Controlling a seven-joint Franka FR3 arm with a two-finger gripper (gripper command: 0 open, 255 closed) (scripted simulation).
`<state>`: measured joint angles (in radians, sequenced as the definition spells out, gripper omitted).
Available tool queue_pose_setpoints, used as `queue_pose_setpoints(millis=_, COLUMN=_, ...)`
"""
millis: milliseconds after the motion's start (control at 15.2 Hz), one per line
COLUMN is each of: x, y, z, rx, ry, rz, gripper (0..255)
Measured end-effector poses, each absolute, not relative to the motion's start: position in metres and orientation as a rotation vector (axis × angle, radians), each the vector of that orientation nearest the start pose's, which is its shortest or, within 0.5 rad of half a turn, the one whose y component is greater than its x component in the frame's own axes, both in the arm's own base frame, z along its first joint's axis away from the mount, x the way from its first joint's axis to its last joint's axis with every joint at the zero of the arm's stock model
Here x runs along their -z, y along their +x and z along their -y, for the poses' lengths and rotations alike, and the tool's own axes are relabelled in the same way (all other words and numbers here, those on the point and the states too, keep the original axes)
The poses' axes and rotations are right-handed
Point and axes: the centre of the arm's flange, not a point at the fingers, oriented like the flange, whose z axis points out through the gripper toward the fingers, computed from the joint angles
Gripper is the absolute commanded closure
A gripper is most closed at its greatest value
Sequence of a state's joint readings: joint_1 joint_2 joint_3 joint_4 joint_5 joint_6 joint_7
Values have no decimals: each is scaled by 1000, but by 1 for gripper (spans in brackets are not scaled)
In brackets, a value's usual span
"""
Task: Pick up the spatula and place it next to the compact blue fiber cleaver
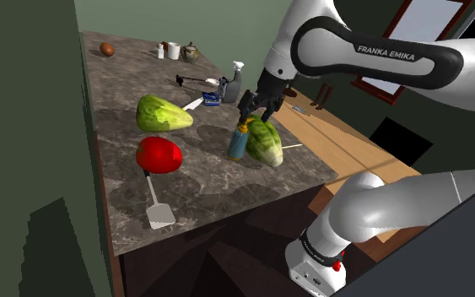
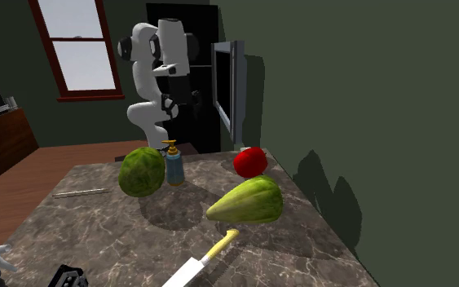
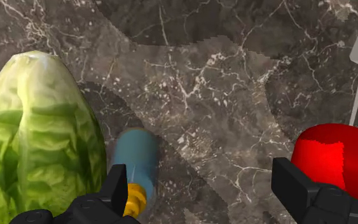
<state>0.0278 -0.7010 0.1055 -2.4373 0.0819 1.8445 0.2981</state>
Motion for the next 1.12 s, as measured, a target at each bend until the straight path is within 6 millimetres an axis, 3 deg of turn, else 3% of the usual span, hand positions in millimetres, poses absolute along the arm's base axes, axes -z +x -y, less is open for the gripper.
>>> queue_pose_setpoints(millis=990, x=-450, y=404, z=-226, rx=126, ry=-3107, rz=-403, gripper=0)
queue_pose_setpoints(millis=1122, x=-438, y=418, z=-248, rx=122, ry=-3109, rz=-415, gripper=0)
